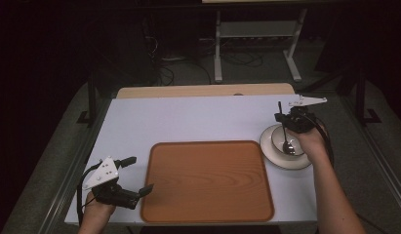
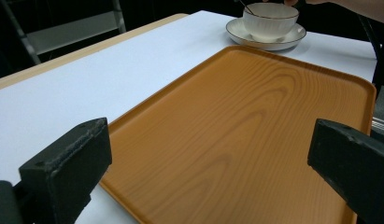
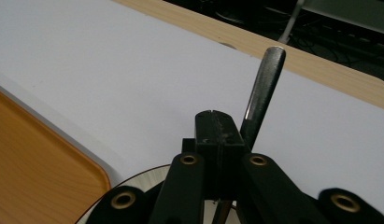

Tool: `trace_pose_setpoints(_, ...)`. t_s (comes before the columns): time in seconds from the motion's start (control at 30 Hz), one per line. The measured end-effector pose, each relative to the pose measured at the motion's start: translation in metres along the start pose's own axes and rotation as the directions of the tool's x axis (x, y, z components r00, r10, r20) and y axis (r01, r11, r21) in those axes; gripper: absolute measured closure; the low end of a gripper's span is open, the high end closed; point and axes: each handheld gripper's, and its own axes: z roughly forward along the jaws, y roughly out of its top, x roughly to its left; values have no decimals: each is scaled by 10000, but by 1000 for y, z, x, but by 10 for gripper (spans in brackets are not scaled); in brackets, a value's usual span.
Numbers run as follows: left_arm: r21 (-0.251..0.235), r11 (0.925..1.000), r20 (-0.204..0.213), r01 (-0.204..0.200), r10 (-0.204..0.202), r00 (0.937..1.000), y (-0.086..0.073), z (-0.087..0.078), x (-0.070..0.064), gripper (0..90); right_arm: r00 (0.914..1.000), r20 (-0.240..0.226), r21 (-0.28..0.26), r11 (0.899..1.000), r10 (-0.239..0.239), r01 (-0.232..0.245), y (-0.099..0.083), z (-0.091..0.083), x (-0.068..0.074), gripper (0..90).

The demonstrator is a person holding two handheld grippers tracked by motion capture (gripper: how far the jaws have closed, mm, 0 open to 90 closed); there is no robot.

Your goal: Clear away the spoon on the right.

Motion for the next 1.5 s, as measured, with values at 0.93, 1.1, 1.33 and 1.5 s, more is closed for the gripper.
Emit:
trace_pose_setpoints(0.93,16,10000,4,-23,23,10000,0,0,-1,0,9923,987,238,9967,746,-773,-14,-16,-24,891)
trace_pose_setpoints(1.1,18,10000,4,-23,23,10000,0,0,-1,0,9901,1146,258,9961,807,-842,-17,-19,-28,891)
trace_pose_setpoints(1.33,23,10000,-2,-54,54,10000,0,-1,-1,0,9863,1370,306,9949,916,-966,-21,-27,-33,891)
trace_pose_setpoints(1.5,8,10000,13,-38,38,10000,0,0,-1,0,9844,1510,361,9947,902,-967,-24,-33,-35,891)
